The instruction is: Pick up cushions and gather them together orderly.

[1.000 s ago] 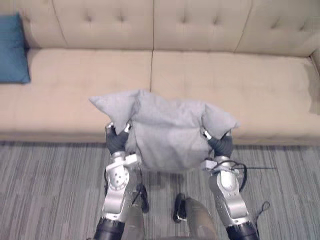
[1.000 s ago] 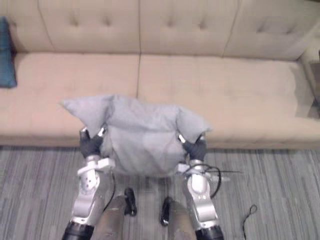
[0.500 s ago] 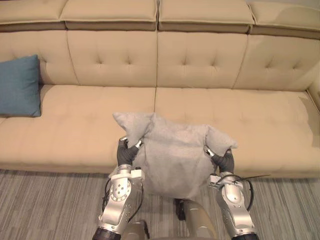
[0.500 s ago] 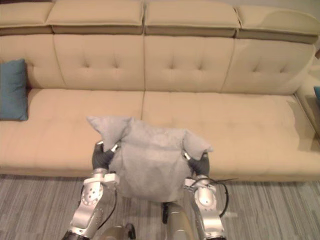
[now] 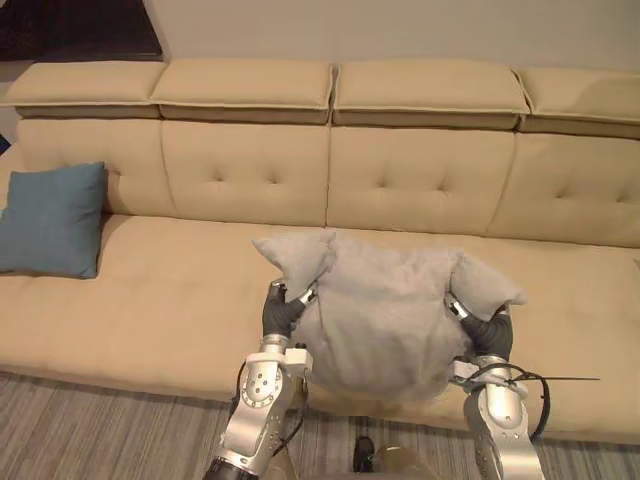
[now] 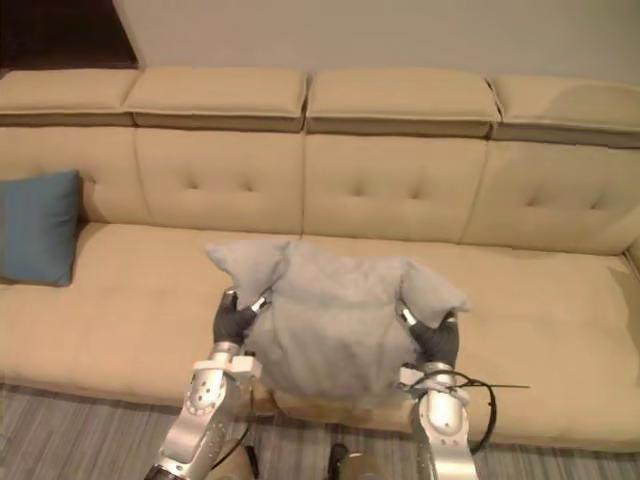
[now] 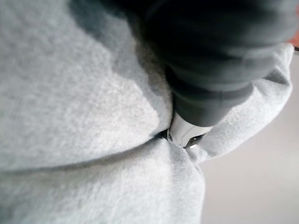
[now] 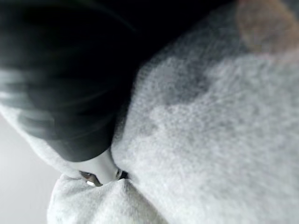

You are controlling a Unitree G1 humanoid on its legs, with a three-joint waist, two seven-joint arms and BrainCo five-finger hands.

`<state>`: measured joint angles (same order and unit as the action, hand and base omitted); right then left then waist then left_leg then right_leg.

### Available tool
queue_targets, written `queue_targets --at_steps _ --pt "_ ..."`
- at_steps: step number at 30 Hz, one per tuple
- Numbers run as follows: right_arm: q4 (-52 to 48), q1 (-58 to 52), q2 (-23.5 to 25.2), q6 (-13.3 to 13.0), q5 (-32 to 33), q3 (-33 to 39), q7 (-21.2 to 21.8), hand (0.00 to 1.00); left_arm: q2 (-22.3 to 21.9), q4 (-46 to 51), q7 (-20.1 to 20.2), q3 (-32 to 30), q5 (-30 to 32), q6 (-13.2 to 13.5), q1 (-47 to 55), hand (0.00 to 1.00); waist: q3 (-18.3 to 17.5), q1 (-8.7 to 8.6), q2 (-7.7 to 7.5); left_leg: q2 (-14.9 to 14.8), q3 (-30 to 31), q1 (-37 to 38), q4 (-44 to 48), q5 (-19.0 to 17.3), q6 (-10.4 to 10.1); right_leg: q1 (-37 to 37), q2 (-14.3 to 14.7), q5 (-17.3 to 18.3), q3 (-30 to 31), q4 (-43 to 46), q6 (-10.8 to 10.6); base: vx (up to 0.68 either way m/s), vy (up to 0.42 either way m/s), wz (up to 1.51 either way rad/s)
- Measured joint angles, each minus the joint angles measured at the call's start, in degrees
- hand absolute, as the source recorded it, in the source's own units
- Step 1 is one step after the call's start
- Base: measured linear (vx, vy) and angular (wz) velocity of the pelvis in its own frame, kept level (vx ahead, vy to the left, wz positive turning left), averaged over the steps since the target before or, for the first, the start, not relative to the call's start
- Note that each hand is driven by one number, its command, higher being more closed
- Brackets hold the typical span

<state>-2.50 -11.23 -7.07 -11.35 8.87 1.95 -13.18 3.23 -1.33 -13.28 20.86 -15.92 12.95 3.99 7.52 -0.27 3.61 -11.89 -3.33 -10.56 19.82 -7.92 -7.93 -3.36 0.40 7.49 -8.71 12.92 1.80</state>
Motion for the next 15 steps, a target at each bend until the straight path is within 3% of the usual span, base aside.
queue_targets --at_steps 2,8,11,15 --pt "2.3 -0.7 1.8 1.1 -0.5 0.1 -0.1 1.00 2.1 -1.6 0.0 1.0 0.0 -0.1 0.1 1.00 -0.9 -0.05 -1.84 3.1 -2.1 4.0 -5.3 1.6 1.6 1.7 -2.6 -0.9 2.2 -2.2 -2.2 0.12 0.173 -0.16" --pt "2.3 0.5 2.0 1.1 -2.4 0.1 -0.2 1.00 4.3 -1.6 0.1 1.5 0.0 -0.1 -0.1 1.00 -1.3 -0.08 -2.18 6.6 -6.8 6.8 -10.8 3.1 3.8 1.7 -5.7 -3.6 6.8 -6.8 -5.2 0.05 0.138 -0.30" --pt "3.8 5.8 1.5 1.1 -4.6 0.0 -1.5 1.00 6.3 -1.6 -0.5 1.5 0.4 -0.1 -3.0 1.00 -1.0 -0.08 -2.63 6.9 -8.6 5.3 -11.0 3.3 4.1 -0.4 -5.9 -5.2 8.6 -7.8 -5.5 -0.02 0.069 -0.31" --pt "8.2 21.8 -1.3 1.1 -7.9 -1.7 -5.6 1.00 7.4 -1.6 -4.6 -1.4 2.8 0.2 -13.4 1.00 1.0 0.08 -2.99 6.6 -10.2 -3.0 -8.3 3.9 5.0 -8.3 -5.6 -8.5 10.5 -8.3 -5.6 -0.10 0.044 -0.25"
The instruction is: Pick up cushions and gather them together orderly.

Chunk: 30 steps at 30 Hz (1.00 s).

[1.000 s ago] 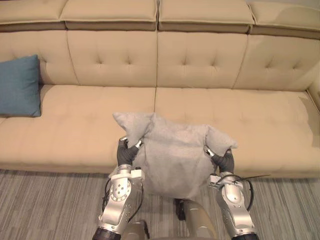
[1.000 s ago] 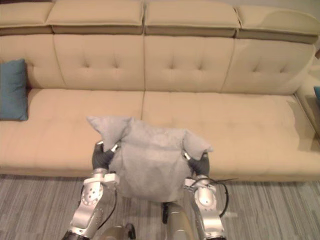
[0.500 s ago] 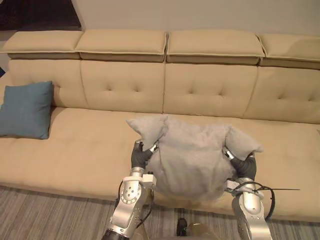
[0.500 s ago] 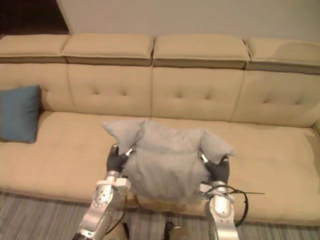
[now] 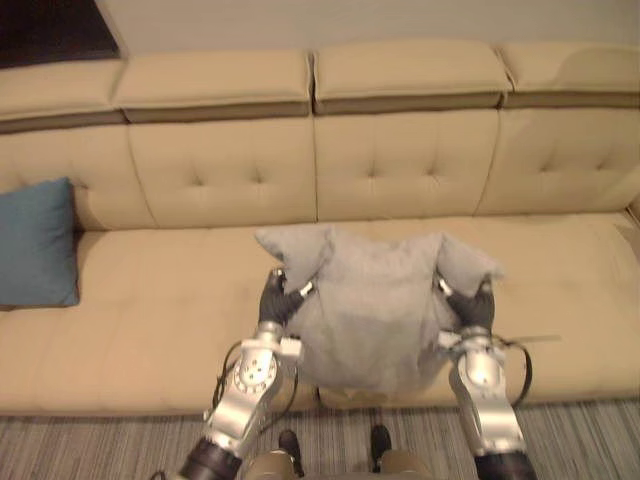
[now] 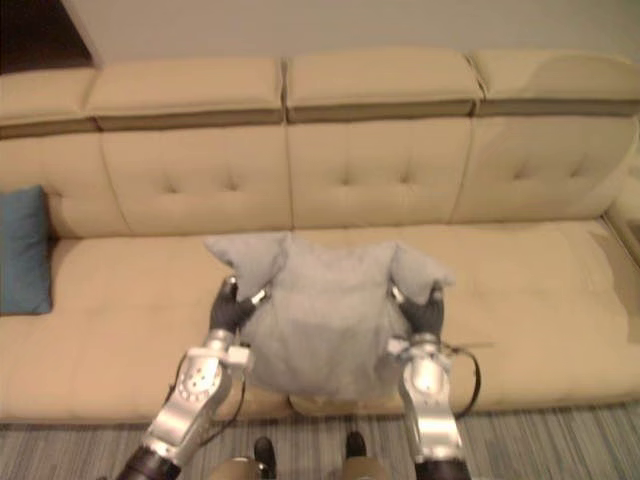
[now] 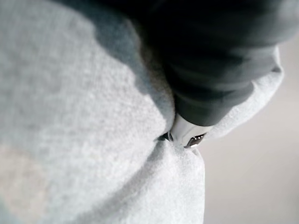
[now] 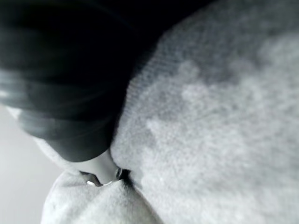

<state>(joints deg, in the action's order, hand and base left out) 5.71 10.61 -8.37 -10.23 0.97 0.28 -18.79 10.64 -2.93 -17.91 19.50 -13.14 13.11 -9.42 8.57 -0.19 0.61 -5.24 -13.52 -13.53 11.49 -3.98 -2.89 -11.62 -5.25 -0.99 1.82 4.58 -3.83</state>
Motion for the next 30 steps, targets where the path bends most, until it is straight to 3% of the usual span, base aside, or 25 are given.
queue_targets --at_steps 8,13,16,18,24,25,30 --pt "8.9 28.1 -2.8 0.1 -5.8 -2.0 -10.2 1.00 2.5 -5.3 -11.8 -6.5 4.7 0.9 -23.5 1.00 5.5 1.37 1.06 -0.9 1.8 -12.5 4.5 1.5 0.8 -11.7 0.2 -1.1 -1.1 4.5 0.0 -0.11 -0.003 0.08" --pt "20.2 52.7 -8.4 1.8 -12.5 -2.9 -15.6 1.00 8.0 -15.7 -16.6 -10.7 6.4 1.7 -44.2 1.00 11.5 1.56 1.65 0.8 3.3 -17.6 -0.3 6.9 1.2 -18.5 -0.7 -2.5 -2.6 5.2 0.2 -0.08 -0.020 0.20" --pt "23.9 60.2 -9.8 2.4 -14.0 -3.4 -16.8 1.00 9.4 -20.5 -17.7 -11.5 6.4 1.7 -50.9 1.00 12.8 1.56 1.76 1.1 3.9 -20.2 -1.8 8.6 1.2 -21.3 -0.7 -3.1 -3.2 5.2 0.3 -0.02 -0.012 0.15" --pt "28.3 67.4 -10.4 3.4 -14.7 -3.9 -17.8 1.00 11.0 -26.0 -18.2 -11.9 6.2 1.8 -57.5 1.00 15.4 0.95 2.10 1.3 5.1 -21.8 -2.9 9.7 1.0 -22.9 -0.9 -3.3 -4.2 5.2 0.3 0.00 -0.010 0.15" --pt "37.1 76.6 -10.9 5.1 -14.7 -5.4 -18.0 1.00 14.2 -37.7 -16.5 -11.3 4.2 2.6 -67.3 1.00 18.1 0.11 2.10 1.3 5.3 -26.0 -3.5 10.4 1.0 -27.3 -1.0 -3.5 -4.5 5.1 0.4 0.01 -0.003 0.03" --pt "37.4 77.0 -10.9 5.1 -14.7 -5.4 -18.1 0.00 14.3 -38.2 -16.3 -11.1 4.1 2.6 -67.9 0.00 18.2 0.05 2.11 1.3 5.4 -26.4 -3.5 10.5 1.0 -27.6 -1.0 -3.5 -4.6 5.1 0.4 0.03 -0.002 0.01" --pt "38.5 78.7 -12.4 5.7 -14.6 -4.0 -21.7 0.00 15.1 -41.8 -15.3 -10.8 4.0 3.8 -71.6 0.00 19.5 -0.27 2.08 1.3 5.5 -28.4 -3.6 10.5 1.0 -29.5 -1.1 -3.5 -4.5 5.0 0.3 0.04 0.001 0.01"
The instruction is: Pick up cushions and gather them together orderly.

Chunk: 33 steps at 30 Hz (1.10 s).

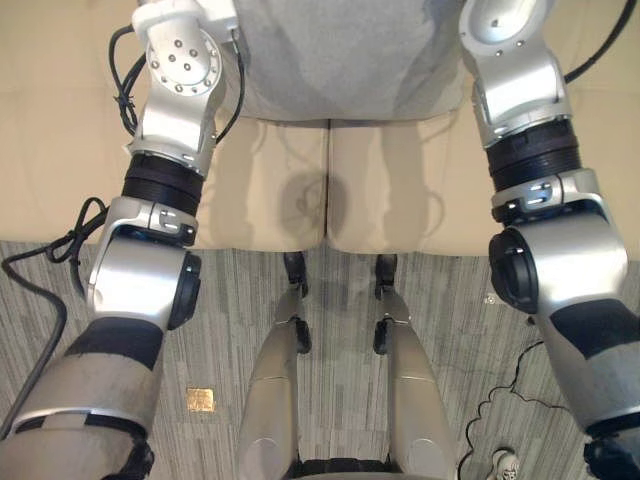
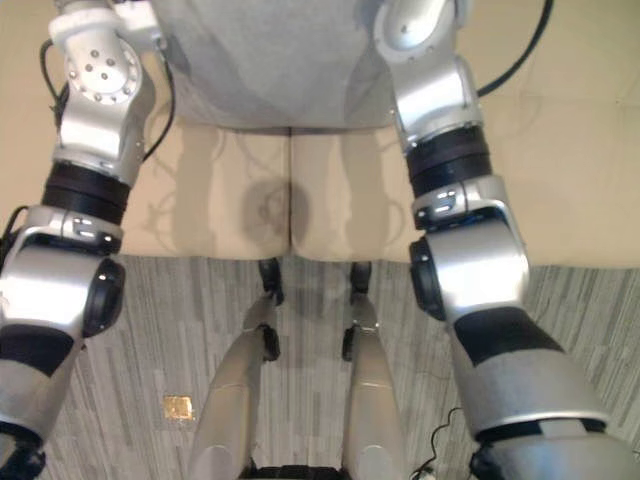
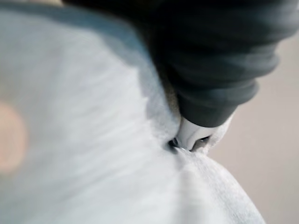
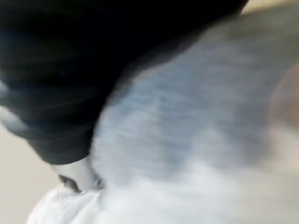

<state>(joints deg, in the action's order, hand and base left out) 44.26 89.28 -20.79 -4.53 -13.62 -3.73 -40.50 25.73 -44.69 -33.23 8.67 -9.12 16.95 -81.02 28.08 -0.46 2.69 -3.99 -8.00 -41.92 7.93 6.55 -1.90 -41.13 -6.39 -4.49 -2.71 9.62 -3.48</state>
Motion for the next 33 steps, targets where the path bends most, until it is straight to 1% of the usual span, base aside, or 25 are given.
queue_targets --at_steps 1,3,7,8,9,10,12,13,14,15,16,18,19,20,21,22,23,24,25,26,27,28,30,32,33 --pt "0.0 0.0 0.0 0.2 0.2 1.3 -0.2 0.00 0.1 -0.9 0.9 0.0 0.0 0.1 -0.5 0.00 0.0 0.04 0.00 -0.1 0.0 0.0 0.0 0.0 0.0 0.0 0.0 0.0 0.0 0.0 0.0 0.05 0.000 -0.01" --pt "0.0 0.0 -0.4 0.5 0.4 1.4 -0.2 0.00 0.6 -1.2 1.7 -0.3 -0.7 0.1 -0.9 0.00 0.0 0.11 0.00 -0.3 -0.2 0.0 0.0 0.0 0.0 -0.1 0.1 0.0 0.1 0.0 0.0 0.04 -0.005 -0.02" --pt "-0.7 0.0 -2.2 0.4 4.7 1.5 0.0 0.00 0.6 -1.2 2.8 -1.8 -3.0 0.1 -1.0 0.00 0.0 0.67 -0.02 -0.6 -0.9 -0.3 0.0 0.0 0.0 -0.6 0.3 0.0 0.5 0.2 0.0 0.02 -0.012 -0.06" --pt "-1.4 -0.2 -3.9 0.2 7.7 2.3 0.3 0.00 0.7 -1.1 3.4 -3.1 -4.7 0.1 -1.0 0.00 0.0 0.66 -0.04 -0.7 -1.0 -0.3 0.0 0.0 -0.1 -0.9 0.3 0.0 0.6 0.6 0.0 0.00 0.000 0.00" --pt "-1.8 -0.5 -4.4 0.2 8.2 2.9 0.5 0.00 0.8 -1.1 3.4 -3.4 -4.8 0.1 -1.0 0.00 0.0 0.68 -0.04 -0.8 -1.1 -0.3 0.0 0.0 -0.1 -1.0 0.3 0.0 0.6 0.8 0.0 0.00 0.000 0.00" --pt "-3.6 -1.6 -5.8 0.2 9.9 4.5 0.9 0.00 1.1 -1.1 3.7 -4.3 -5.5 0.0 -0.9 0.00 0.0 0.76 -0.06 -0.9 -1.1 -0.3 0.2 -0.1 -0.1 -1.0 0.4 0.0 0.5 1.1 0.0 0.00 0.000 0.00" --pt "-7.8 -5.1 -10.4 -0.2 14.6 8.7 2.2 0.00 3.1 -0.3 4.2 -8.3 -8.7 -0.1 0.6 0.00 0.0 0.82 -0.07 -1.1 -1.3 0.2 0.5 -0.1 -0.1 -0.9 0.5 0.0 0.4 2.1 0.0 0.00 0.000 0.00" --pt "-8.6 -6.0 -11.2 -0.2 15.1 9.4 2.4 0.00 3.6 0.4 4.2 -9.3 -9.2 -0.1 1.5 0.00 0.0 0.82 -0.08 -1.1 -1.6 0.3 0.7 -0.1 -0.1 -0.9 0.5 0.0 0.4 2.3 0.0 -0.01 -0.006 -0.08" --pt "-11.3 -9.2 -13.1 -0.5 17.4 11.8 3.0 0.00 4.5 2.0 4.3 -12.6 -10.8 -0.1 3.8 0.00 0.1 1.03 -0.14 -1.4 -2.3 1.0 1.1 -0.2 -0.2 -0.4 0.6 0.0 0.8 2.8 0.0 -0.01 -0.018 -0.11" --pt "-13.6 -12.9 -13.8 -0.8 19.4 13.8 3.8 0.00 5.5 3.6 4.5 -15.6 -12.4 -0.1 6.9 0.00 0.1 1.15 -0.16 -1.7 -2.5 2.4 1.1 -0.3 -0.3 0.8 0.9 0.0 1.0 3.0 0.0 -0.01 -0.017 -0.13" --pt "-14.4 -14.4 -13.9 -1.0 20.2 14.4 4.2 0.00 5.8 4.2 4.6 -16.7 -12.8 -0.1 8.2 0.00 0.1 1.16 -0.16 -1.9 -2.5 3.0 1.1 -0.4 -0.5 1.4 1.0 0.0 1.1 3.0 0.0 -0.01 -0.041 -0.16" --pt "-18.2 -22.5 -14.0 -2.0 23.1 16.8 5.8 0.00 6.6 7.9 5.2 -20.8 -14.5 0.2 15.4 0.00 -0.2 1.57 -0.45 -2.7 -2.8 6.5 1.2 -1.3 -1.3 4.6 1.7 0.6 1.2 3.2 0.1 0.00 -0.049 -0.12" --pt "-19.1 -23.7 -14.0 -2.1 23.4 17.2 6.2 0.00 6.6 8.6 5.4 -21.2 -14.8 0.2 16.4 0.00 -0.2 1.57 -0.45 -2.7 -2.8 7.1 1.2 -1.6 -1.4 5.2 1.7 1.1 1.2 3.2 0.3 0.00 -0.065 0.03" --pt "-21.9 -27.8 -14.1 -3.0 24.9 18.3 7.4 0.00 6.6 10.9 6.4 -21.9 -15.3 0.2 20.1 0.00 -0.2 1.62 -0.46 -2.7 -3.0 8.7 1.2 -2.0 -1.3 6.9 1.7 2.6 1.1 3.2 0.7 -0.02 -0.065 0.01" --pt "-24.7 -32.6 -13.8 -3.9 25.7 18.9 9.0 0.00 6.2 13.7 7.6 -22.3 -15.9 0.4 24.5 0.00 -0.2 1.96 -0.55 -3.0 -3.4 10.1 1.2 -2.3 -1.5 8.3 2.0 2.9 1.1 3.2 0.8 -0.02 -0.077 0.00" --pt "-25.6 -34.5 -13.8 -4.2 25.9 19.0 9.4 0.00 5.9 14.6 7.8 -22.4 -15.9 0.4 26.1 0.00 -0.3 2.03 -0.53 -3.1 -3.4 10.6 1.2 -2.6 -1.5 8.8 2.0 3.0 1.0 3.2 0.8 -0.01 -0.057 -0.03" --pt "-28.9 -41.1 -12.8 -4.9 26.8 19.6 11.1 0.00 4.9 17.4 9.2 -22.5 -16.3 0.9 31.6 0.00 -0.4 2.04 -0.63 -3.2 -3.3 12.5 0.9 -2.9 -1.5 10.7 2.1 3.7 0.6 3.2 0.9 0.01 -0.043 0.05" --pt "-30.6 -44.5 -12.2 -5.0 27.4 19.9 11.9 0.00 4.1 18.6 10.1 -22.5 -16.8 1.0 34.4 0.00 -0.5 2.03 -0.72 -3.3 -3.3 13.6 0.6 -2.9 -1.5 11.7 2.2 3.8 0.5 3.2 1.0 0.04 -0.061 0.07" --pt "-34.1 -55.5 -7.5 -6.0 27.4 20.9 14.6 0.00 -0.3 21.2 12.4 -22.3 -17.3 1.3 44.8 0.00 -4.7 2.06 -1.18 -3.3 -3.3 14.1 0.0 -3.1 -1.8 12.1 2.3 4.4 0.1 2.9 1.0 0.05 -0.047 0.04" --pt "-34.3 -56.3 -7.0 -6.1 27.4 21.0 14.9 0.00 -0.8 21.3 12.6 -22.3 -17.2 1.3 45.5 0.00 -5.1 2.06 -1.21 -3.3 -3.3 14.1 -0.1 -3.2 -1.8 12.1 2.3 4.5 0.1 2.8 1.0 0.10 -0.047 0.02" --pt "-34.9 -63.4 -2.9 -6.3 27.2 21.2 16.9 0.00 -4.8 21.8 14.5 -21.7 -16.8 1.1 52.8 0.00 -7.9 2.13 -1.79 -3.2 -3.3 15.0 -1.3 -3.0 -1.9 12.6 2.3 4.6 0.0 2.4 1.1 0.14 -0.026 0.04" --pt "-34.9 -70.3 1.9 -6.2 26.9 21.3 18.8 0.00 -9.4 21.8 16.5 -19.8 -16.4 0.2 59.6 0.00 -8.3 2.32 -2.18 -3.1 -3.3 17.5 -1.9 -3.0 -2.1 15.3 2.3 4.8 -0.1 1.7 1.0 0.17 -0.025 0.05" --pt "-34.9 -74.8 5.3 -6.2 26.2 21.3 20.2 0.00 -12.3 21.5 18.1 -18.0 -14.5 -0.7 64.0 0.00 -8.6 2.41 -2.52 -3.1 -3.4 19.2 -2.2 -3.0 -2.1 17.0 2.2 5.1 -0.1 1.5 1.0 0.11 -0.013 0.07" --pt "-34.3 -82.1 11.6 -6.1 23.3 20.8 23.0 0.00 -17.2 19.9 21.5 -14.7 -10.6 -2.5 71.3 0.00 -10.7 2.55 -3.06 -3.0 -3.5 21.5 -3.3 -3.0 -2.1 19.3 2.2 5.3 -0.4 0.5 0.8 0.08 -0.004 0.04" --pt "-33.2 -85.9 14.5 -5.8 22.1 20.1 24.8 0.00 -19.5 17.3 23.7 -13.5 -8.1 -3.4 74.4 0.00 -11.5 2.72 -3.29 -3.0 -3.8 23.4 -3.8 -3.3 -2.1 21.3 2.3 5.3 -0.4 -0.2 0.8 0.08 -0.003 -0.03"
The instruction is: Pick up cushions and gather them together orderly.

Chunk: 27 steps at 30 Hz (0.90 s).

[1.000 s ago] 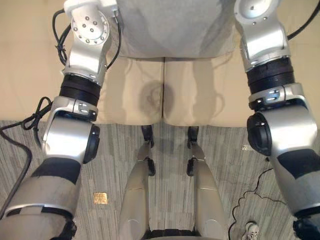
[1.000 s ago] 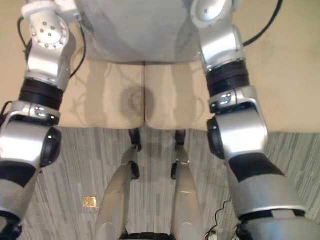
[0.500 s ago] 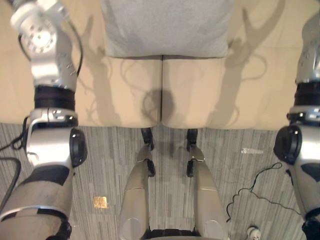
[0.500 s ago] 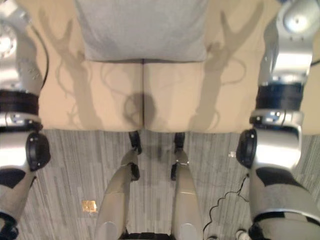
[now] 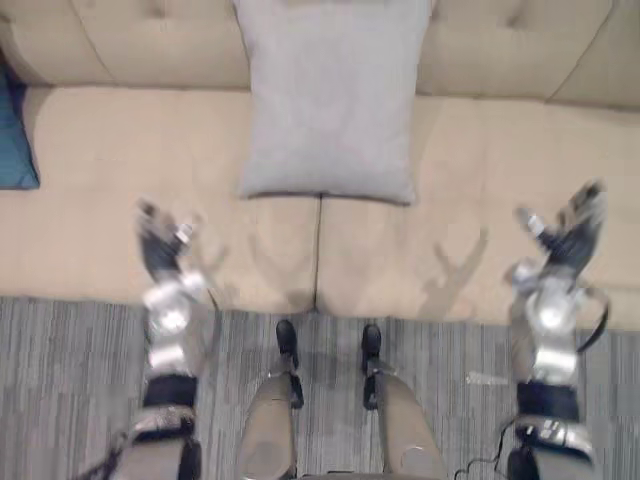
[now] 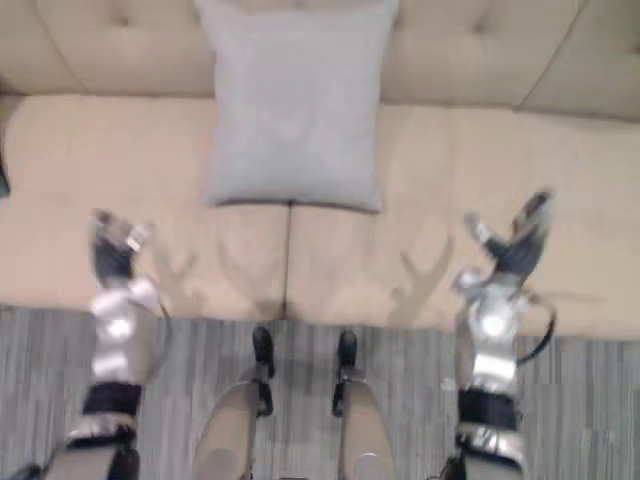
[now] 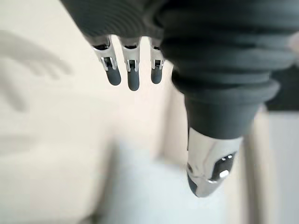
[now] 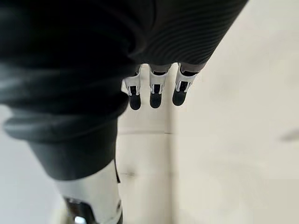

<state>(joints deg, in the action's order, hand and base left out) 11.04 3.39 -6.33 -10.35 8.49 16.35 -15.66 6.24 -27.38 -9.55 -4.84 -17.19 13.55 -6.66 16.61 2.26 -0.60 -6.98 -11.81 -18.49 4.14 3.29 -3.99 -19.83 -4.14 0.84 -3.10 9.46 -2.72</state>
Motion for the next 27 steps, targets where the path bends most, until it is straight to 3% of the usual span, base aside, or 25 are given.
queue_targets --at_steps 1,5,9,16,22,24,25,26,27 --pt "0.8 -1.2 1.1 0.1 -0.5 -0.5 0.6 0.00 -1.0 -1.5 0.7 0.3 1.1 -0.4 1.3 0.00 -0.2 0.02 -0.08 0.0 -0.1 1.1 0.0 -0.4 -0.2 1.0 0.0 0.2 0.1 -0.1 0.0 0.05 0.001 -0.08" --pt "12.7 -9.3 5.8 1.3 -3.2 -3.4 4.9 0.00 -5.9 -14.8 5.2 -0.6 3.7 -3.0 8.3 0.00 -6.6 0.23 -0.21 0.0 -1.1 7.1 -0.2 -2.2 -0.6 7.0 -0.1 1.8 0.1 -1.2 -0.1 0.04 0.008 -0.08" --pt "23.9 -13.7 7.9 3.0 -4.0 -3.4 7.7 0.00 -7.3 -23.3 6.0 -3.5 7.5 -4.5 11.8 0.00 -11.0 0.32 -0.34 0.2 -1.9 13.0 -3.8 -2.3 -1.0 11.1 -0.2 3.4 -0.5 -1.9 -0.1 0.01 0.004 -0.02" --pt "31.4 -14.6 8.1 4.4 -5.4 -3.0 8.7 0.00 -7.0 -26.3 6.0 -5.3 10.5 -4.9 11.9 0.00 -13.2 0.31 -0.58 0.8 -2.6 18.1 -7.0 -1.7 -1.2 15.2 -0.8 3.2 -1.3 -3.3 -1.0 0.01 0.016 0.01" --pt "32.9 -11.8 8.3 5.3 -6.2 -3.2 8.6 0.00 -6.7 -26.7 5.7 -4.9 12.0 -5.2 10.7 0.00 -12.2 0.50 -1.07 1.1 -5.0 18.6 -4.3 -2.5 -0.7 15.1 -1.3 2.5 0.6 -1.0 -1.5 0.06 0.029 -0.18" --pt "32.9 -10.1 8.5 5.3 -6.2 -3.4 8.1 0.00 -6.6 -26.6 4.9 -4.5 12.1 -5.5 9.3 0.00 -11.3 0.46 -1.33 -0.1 -5.5 15.4 2.0 -5.0 0.4 12.7 -1.2 1.6 0.4 2.2 -2.7 -0.09 -0.017 -0.20" --pt "32.8 -9.2 8.4 5.3 -6.1 -3.4 7.9 0.00 -7.1 -26.1 4.7 -4.7 12.1 -5.5 9.1 0.00 -11.3 0.69 -0.51 -1.6 -5.7 14.1 3.0 -5.4 0.7 12.0 -0.8 1.7 0.1 3.5 -3.2 -0.12 -0.002 -0.02" --pt "32.8 -8.1 8.8 5.3 -6.1 -3.8 7.9 0.00 -7.0 -25.7 4.7 -5.0 12.1 -5.5 8.5 0.00 -10.7 0.71 -0.45 -1.8 -5.4 12.9 4.5 -5.6 0.9 8.9 -2.3 7.1 -2.0 17.6 -1.7 -0.06 -0.019 0.21" --pt "32.8 -8.4 8.9 5.3 -6.1 -4.2 7.9 0.00 -6.8 -25.4 4.7 -4.7 12.1 -5.5 8.4 0.00 -11.1 0.37 -1.27 -1.4 -4.6 12.6 5.7 -5.6 0.9 8.5 -4.0 9.6 -2.6 26.0 -2.8 -0.05 -0.045 0.36"
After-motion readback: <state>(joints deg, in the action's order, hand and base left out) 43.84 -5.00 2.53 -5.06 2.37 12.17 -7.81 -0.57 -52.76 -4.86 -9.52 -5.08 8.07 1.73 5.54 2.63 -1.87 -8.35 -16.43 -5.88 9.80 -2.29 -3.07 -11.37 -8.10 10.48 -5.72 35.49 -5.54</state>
